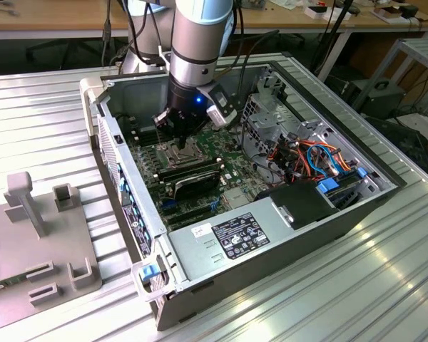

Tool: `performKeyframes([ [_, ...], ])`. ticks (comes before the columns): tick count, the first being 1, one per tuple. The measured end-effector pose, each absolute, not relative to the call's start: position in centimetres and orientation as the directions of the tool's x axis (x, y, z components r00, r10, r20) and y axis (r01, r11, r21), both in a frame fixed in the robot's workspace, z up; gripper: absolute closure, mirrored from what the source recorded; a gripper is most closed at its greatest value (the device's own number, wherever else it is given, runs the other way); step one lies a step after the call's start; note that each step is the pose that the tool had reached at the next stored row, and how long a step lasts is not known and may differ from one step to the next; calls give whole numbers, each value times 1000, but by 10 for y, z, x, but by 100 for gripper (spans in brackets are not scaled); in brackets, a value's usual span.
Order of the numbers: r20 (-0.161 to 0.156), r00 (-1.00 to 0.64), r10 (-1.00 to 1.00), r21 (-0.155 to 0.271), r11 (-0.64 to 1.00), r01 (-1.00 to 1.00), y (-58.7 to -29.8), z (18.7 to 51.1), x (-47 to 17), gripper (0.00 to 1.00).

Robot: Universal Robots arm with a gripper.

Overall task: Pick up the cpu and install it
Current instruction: 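Close the cpu cover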

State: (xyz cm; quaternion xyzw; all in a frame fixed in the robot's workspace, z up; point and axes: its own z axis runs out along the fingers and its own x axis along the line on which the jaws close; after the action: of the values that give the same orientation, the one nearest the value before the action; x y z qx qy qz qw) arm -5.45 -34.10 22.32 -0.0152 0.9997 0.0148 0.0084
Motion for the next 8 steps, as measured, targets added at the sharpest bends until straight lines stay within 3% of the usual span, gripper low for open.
performKeyframes([
  [8, -17, -999, -32, 29, 999, -33, -341, 217, -62, 89],
])
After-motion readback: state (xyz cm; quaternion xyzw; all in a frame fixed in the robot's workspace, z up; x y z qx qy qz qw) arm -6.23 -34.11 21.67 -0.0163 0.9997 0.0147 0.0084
